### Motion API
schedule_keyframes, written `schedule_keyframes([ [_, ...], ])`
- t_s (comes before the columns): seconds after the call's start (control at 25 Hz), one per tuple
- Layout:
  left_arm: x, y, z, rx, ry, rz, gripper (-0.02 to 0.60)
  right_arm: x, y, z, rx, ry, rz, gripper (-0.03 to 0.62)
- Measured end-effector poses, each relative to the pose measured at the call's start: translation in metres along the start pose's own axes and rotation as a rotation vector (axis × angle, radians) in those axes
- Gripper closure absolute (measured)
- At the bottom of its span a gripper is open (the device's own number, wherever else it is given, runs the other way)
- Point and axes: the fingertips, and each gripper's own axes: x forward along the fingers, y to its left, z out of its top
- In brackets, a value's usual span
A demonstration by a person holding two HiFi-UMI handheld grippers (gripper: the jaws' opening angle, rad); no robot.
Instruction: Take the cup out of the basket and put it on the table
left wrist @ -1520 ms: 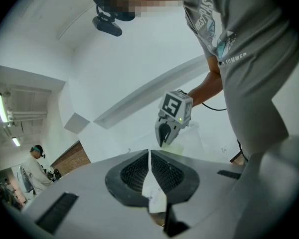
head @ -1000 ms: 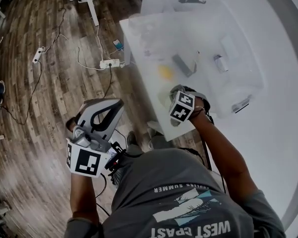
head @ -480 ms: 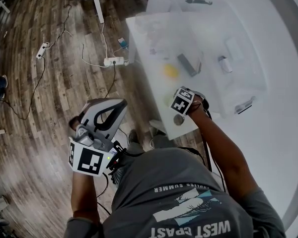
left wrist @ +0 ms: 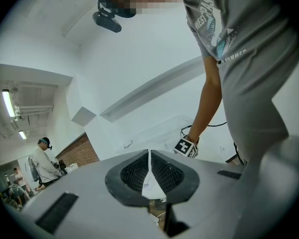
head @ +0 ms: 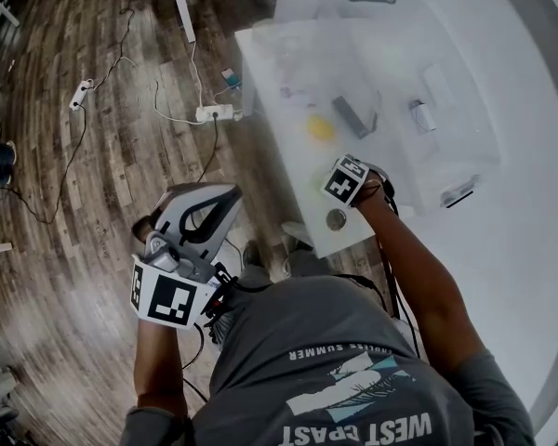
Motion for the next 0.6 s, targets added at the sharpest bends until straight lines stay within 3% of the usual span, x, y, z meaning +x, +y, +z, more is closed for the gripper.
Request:
schedule_keyframes([
  [0.44,-0.003,-0.011,0.007,0.014,0.000,-0.017,0.555,-0.037,-0.011,0.003,0.070,-0.117,-0.060,0.553],
  [0.6,0.002,-0.017,0.014,0.030,-0.014,-0.032,0.555,-0.066,-0.014,0.011,0.081,-0.191,-0.119,0.532],
])
